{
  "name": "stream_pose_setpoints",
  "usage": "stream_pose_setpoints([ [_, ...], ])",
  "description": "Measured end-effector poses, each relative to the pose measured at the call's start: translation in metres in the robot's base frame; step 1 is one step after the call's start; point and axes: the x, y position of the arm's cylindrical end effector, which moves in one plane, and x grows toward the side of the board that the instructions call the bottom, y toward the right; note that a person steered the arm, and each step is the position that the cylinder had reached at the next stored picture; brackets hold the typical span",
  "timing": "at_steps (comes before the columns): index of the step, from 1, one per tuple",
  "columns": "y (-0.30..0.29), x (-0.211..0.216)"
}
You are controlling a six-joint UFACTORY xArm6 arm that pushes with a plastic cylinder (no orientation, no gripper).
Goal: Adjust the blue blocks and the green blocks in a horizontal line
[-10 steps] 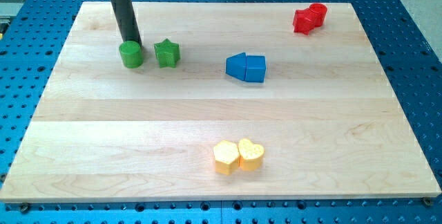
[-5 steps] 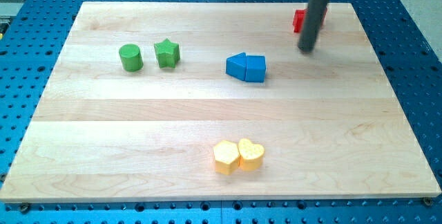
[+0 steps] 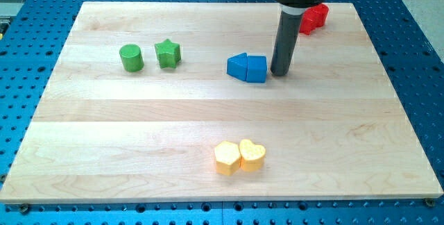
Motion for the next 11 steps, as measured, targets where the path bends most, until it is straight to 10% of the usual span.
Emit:
stream_pose_setpoints([
  [4,-0.167,0.08],
  [9,-0.089,0.004],
  [10,-0.144,0.073],
  [11,-0.174,0.042],
])
